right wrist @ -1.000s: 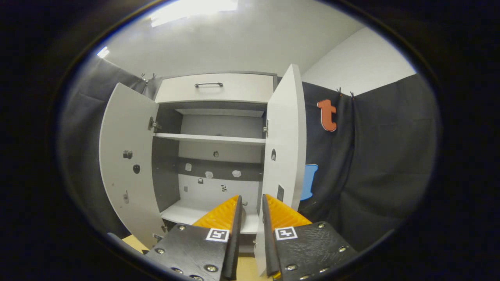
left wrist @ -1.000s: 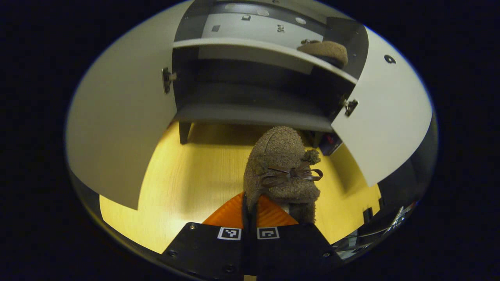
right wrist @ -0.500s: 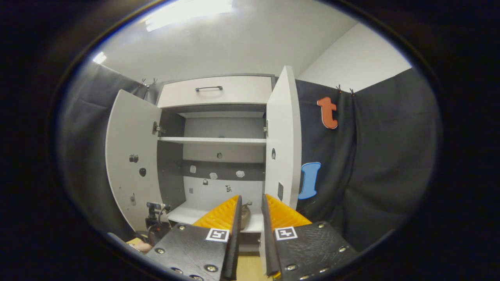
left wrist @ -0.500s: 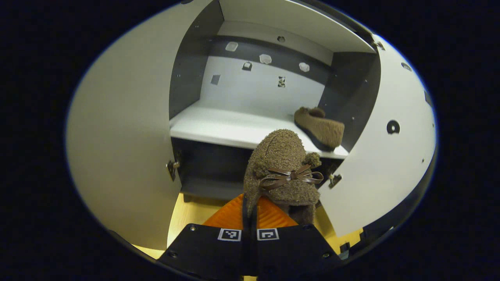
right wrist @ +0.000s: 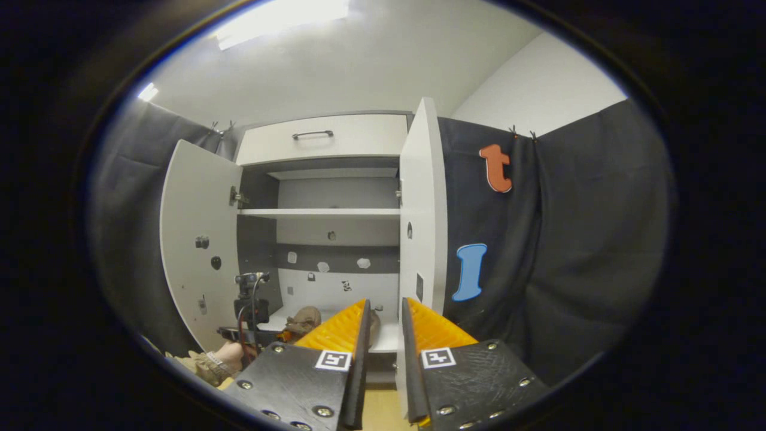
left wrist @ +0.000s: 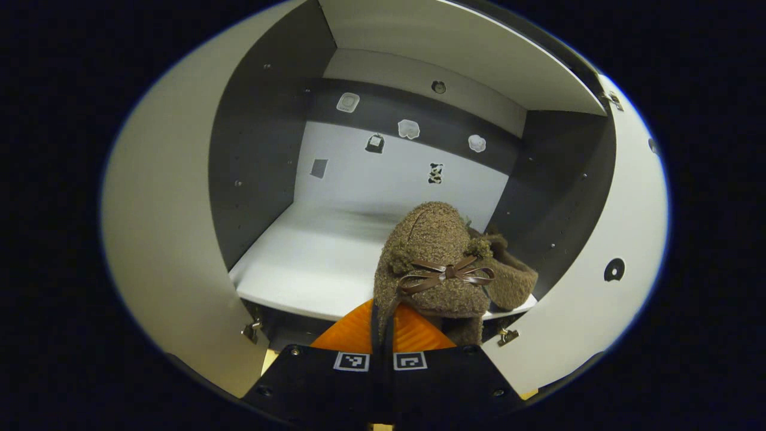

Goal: Grab one shoe with the right hand and put it into the shoe cabinet, grab the other shoe with the left hand and put it into the shoe cabinet; then close the right door with the right hand and the left door with the left hand.

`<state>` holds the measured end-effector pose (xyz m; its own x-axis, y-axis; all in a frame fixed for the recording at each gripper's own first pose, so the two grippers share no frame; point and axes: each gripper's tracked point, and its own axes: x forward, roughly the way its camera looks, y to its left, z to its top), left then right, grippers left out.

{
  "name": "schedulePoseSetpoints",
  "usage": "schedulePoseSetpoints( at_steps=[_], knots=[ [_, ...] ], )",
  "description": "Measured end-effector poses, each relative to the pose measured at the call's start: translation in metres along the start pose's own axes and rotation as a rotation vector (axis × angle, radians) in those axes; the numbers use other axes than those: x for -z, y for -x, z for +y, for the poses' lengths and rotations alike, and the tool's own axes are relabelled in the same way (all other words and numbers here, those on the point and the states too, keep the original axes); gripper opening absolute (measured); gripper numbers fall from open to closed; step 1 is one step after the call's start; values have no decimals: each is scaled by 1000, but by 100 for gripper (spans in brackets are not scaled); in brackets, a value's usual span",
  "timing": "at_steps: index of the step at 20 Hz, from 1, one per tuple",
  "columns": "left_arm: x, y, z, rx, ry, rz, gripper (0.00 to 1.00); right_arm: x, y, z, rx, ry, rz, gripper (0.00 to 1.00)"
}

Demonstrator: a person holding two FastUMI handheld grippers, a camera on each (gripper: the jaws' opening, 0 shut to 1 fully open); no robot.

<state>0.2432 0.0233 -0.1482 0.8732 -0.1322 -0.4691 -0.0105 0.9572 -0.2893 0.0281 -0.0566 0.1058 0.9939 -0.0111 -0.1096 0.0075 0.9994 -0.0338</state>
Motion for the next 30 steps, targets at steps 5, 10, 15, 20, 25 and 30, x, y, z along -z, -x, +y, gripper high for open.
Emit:
schedulePoseSetpoints(
  at_steps=[5,10,15,20,25,30],
  knots=[
    [-33,-38,1,-9,28,-15,0,5,2,0,6,-2,12,28],
    [-53,-69,10,-29,32,-16,0,10,2,4,8,4,22,28],
    [-55,-96,24,-76,6,0,1,15,2,-1,24,9,31,28],
    [-52,-113,30,-106,-35,21,0,16,1,-7,47,2,28,28],
    [-47,-126,32,-129,-85,41,0,16,-1,-13,61,1,30,28],
    [-44,-133,34,-158,-143,63,4,15,-3,-15,55,-5,30,28]
  ],
)
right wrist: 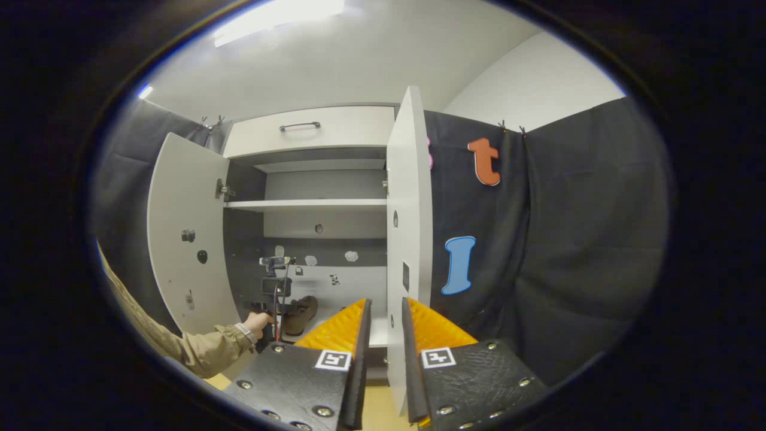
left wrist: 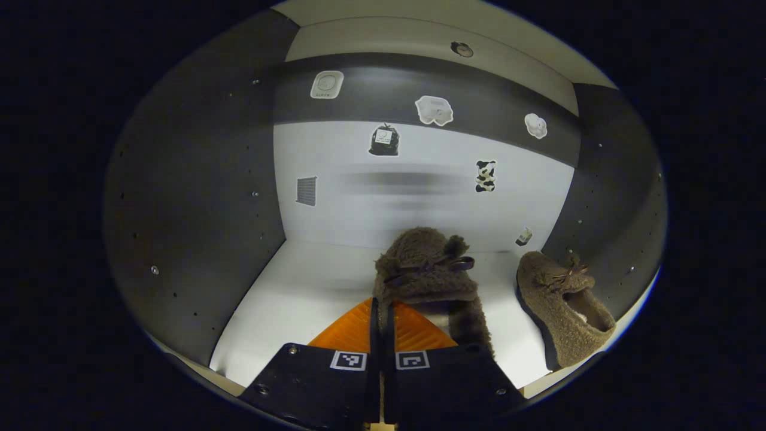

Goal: Grab one shoe with the right hand and put it into the shoe cabinet, grab the other shoe with the left hand and put it into the shoe cabinet; then close the right door with the right hand and the left door with the left hand.

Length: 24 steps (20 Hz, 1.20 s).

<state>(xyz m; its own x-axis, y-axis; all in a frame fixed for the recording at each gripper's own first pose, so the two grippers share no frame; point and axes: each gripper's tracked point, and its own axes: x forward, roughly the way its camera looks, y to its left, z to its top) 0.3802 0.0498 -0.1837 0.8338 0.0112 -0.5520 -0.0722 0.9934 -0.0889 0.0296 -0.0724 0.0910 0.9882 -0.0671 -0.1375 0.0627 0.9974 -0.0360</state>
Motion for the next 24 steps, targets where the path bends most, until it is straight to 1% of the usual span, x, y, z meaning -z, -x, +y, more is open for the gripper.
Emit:
schedulePoseSetpoints(
  at_steps=[2,3,5,7,9,11,12,13,15,16,18,21,23,24],
  knots=[
    [0,-1,0,-9,-22,6,4,1,0,-2,1,-4,-1,28],
    [-1,-2,0,-10,-26,4,6,1,0,-3,3,-6,-1,28],
    [-5,0,-3,5,-17,-13,14,2,3,-8,9,-9,-3,28],
    [-5,6,-2,2,-12,-12,18,1,6,-11,14,-14,-5,28],
    [-8,13,0,-4,-2,-24,32,-1,8,-14,17,-17,-10,28],
    [-14,24,1,-3,11,-47,50,-2,12,-18,18,-18,-13,28],
    [-20,32,1,-3,14,-67,64,-2,13,-20,17,-20,-14,28],
    [-25,41,1,-2,16,-89,72,-2,14,-20,14,-21,-14,28],
    [-39,62,0,-4,21,-141,94,-2,17,-23,7,-25,-15,28],
    [-46,75,-1,-2,24,-169,100,-2,19,-24,3,-27,-16,28],
    [-59,101,-4,5,18,-219,97,-3,24,-26,-8,-33,-17,28],
    [-78,147,-12,24,-9,-297,97,-3,29,-31,-29,-42,-17,28],
    [-87,179,-22,49,-25,-343,97,-3,33,-36,-46,-50,-16,28],
    [-90,196,-28,61,-34,-363,94,-4,35,-38,-54,-53,-16,28]
  ],
)
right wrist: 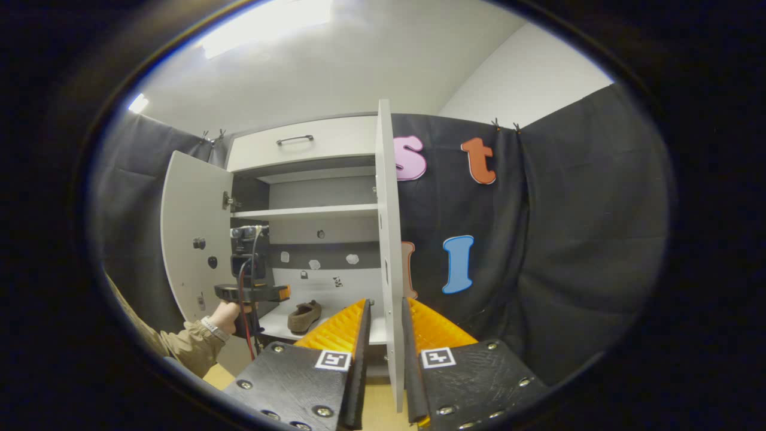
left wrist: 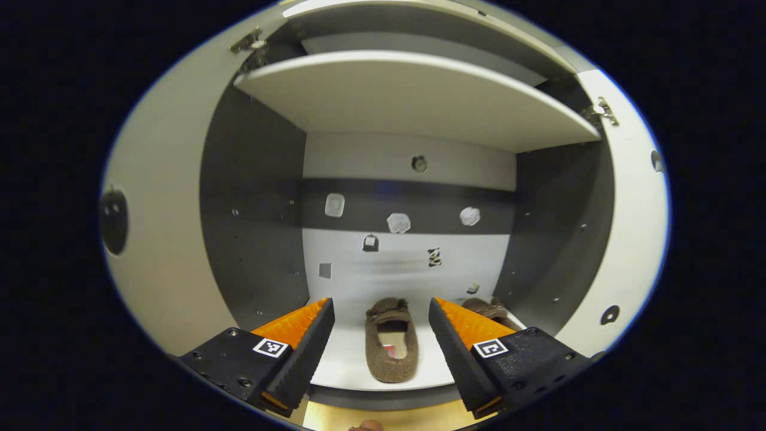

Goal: Grab one shoe with the right hand and put it into the shoe cabinet, grab the other shoe with the left hand and put it into the shoe cabinet; then close the right door with the right hand and the left door with the left hand.

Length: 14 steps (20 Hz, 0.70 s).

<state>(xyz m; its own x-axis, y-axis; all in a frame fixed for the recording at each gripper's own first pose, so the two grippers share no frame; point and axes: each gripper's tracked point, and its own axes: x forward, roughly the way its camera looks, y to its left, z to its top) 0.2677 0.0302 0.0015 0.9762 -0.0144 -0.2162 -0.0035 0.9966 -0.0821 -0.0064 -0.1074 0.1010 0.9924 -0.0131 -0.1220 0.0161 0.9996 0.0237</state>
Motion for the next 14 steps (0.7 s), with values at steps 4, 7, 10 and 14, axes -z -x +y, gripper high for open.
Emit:
schedulePoseSetpoints(
  at_steps=[4,7,10,14],
  knots=[
    [-31,58,-21,43,-33,-67,96,-5,-2,-4,-51,-11,2,28],
    [-39,108,-28,51,-46,-96,93,-8,-5,-5,-91,-12,0,28],
    [-47,148,-30,49,-61,-110,96,-11,-7,-5,-125,-17,-3,28],
    [-56,194,-28,30,-63,-127,96,-13,-12,-9,-148,-21,-12,28]
  ],
)
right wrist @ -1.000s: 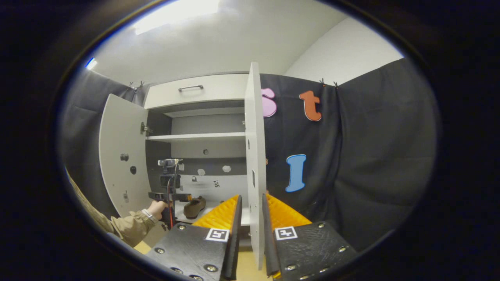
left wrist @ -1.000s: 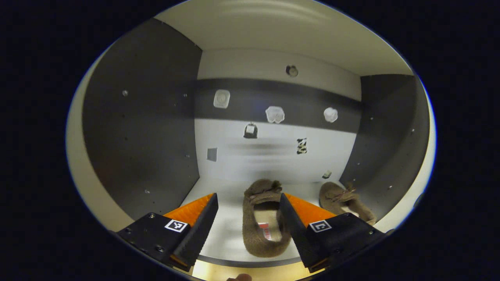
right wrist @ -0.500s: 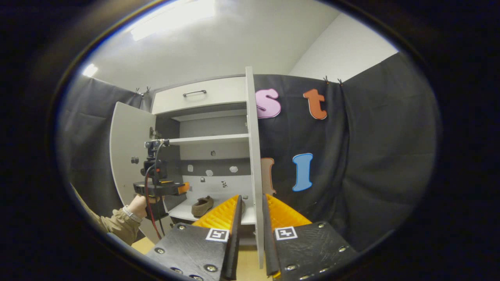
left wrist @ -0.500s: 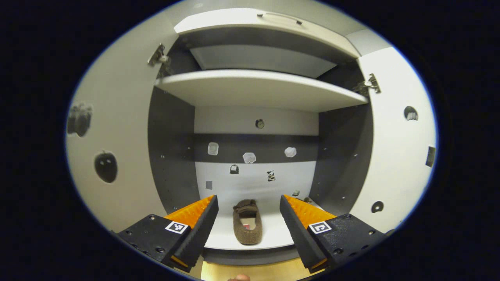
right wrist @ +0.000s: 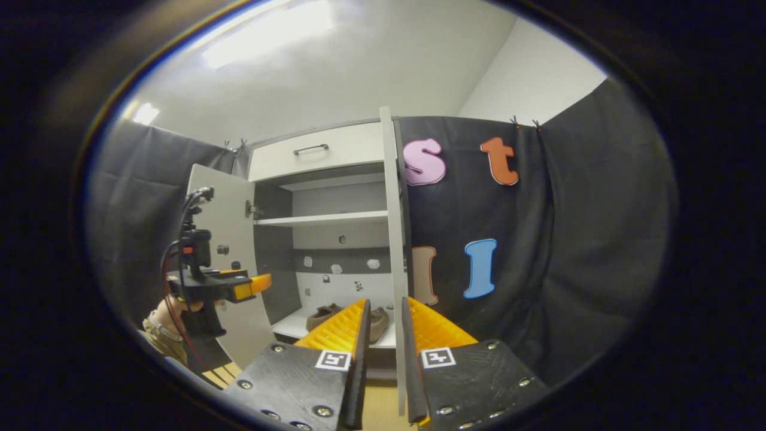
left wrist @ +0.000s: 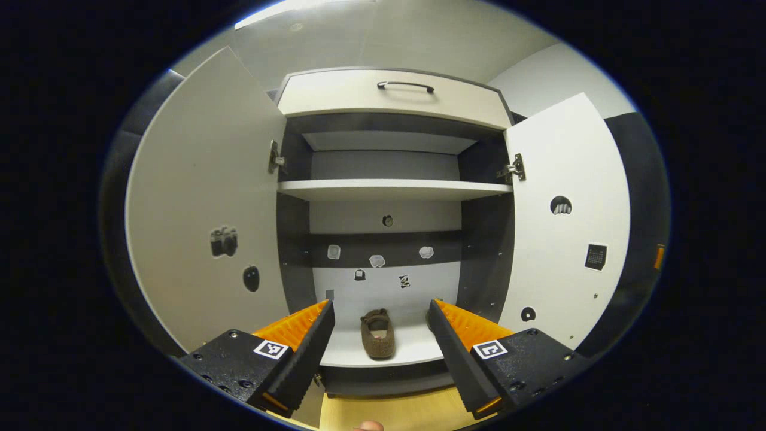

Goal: Grab one shoe with the right hand and put it into the shoe cabinet, grab the other shoe with the left hand and put it into the shoe cabinet; then close the right door with the right hand and the left door with the left hand.

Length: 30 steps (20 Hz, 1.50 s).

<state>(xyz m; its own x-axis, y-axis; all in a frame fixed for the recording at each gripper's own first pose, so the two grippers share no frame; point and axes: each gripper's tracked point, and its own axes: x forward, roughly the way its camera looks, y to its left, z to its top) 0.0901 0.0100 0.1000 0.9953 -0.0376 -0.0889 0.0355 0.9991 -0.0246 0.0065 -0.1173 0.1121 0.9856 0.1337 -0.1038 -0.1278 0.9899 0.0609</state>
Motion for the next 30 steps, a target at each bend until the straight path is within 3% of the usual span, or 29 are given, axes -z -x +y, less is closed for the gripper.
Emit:
schedulePoseSetpoints(
  at_steps=[1,3,6,13,15,18,19,21,23,26,27,28,29,30],
  knots=[
    [-1,10,0,-3,6,2,99,-1,0,-1,-4,0,-4,28],
    [-4,29,-2,-8,18,-7,93,-2,0,-5,-2,5,-12,28],
    [-7,56,-4,-15,7,-23,99,-3,-2,-11,-2,10,-21,28],
    [-14,99,-4,-29,26,-30,93,0,-15,-23,3,30,-31,29],
    [-16,108,1,-42,30,-33,96,2,-23,-32,18,36,-36,33],
    [-18,118,8,-61,40,-35,93,8,-41,-50,53,43,-42,53],
    [-18,120,11,-67,41,-35,93,11,-48,-55,63,44,-40,73],
    [-18,124,20,-90,37,-34,93,17,-61,-69,101,63,-45,86],
    [-18,126,28,-111,38,-33,96,24,-71,-76,118,84,-30,85],
    [-19,133,45,-150,35,-40,93,36,-81,-69,78,60,8,86],
    [-19,135,52,-166,34,-43,96,38,-83,-69,75,61,13,86],
    [-20,139,59,-183,32,-47,96,38,-85,-70,71,62,13,76],
    [-21,142,67,-202,33,-52,96,39,-85,-67,66,55,15,82],
    [-21,145,75,-222,35,-56,93,40,-86,-65,59,44,20,83]
  ],
)
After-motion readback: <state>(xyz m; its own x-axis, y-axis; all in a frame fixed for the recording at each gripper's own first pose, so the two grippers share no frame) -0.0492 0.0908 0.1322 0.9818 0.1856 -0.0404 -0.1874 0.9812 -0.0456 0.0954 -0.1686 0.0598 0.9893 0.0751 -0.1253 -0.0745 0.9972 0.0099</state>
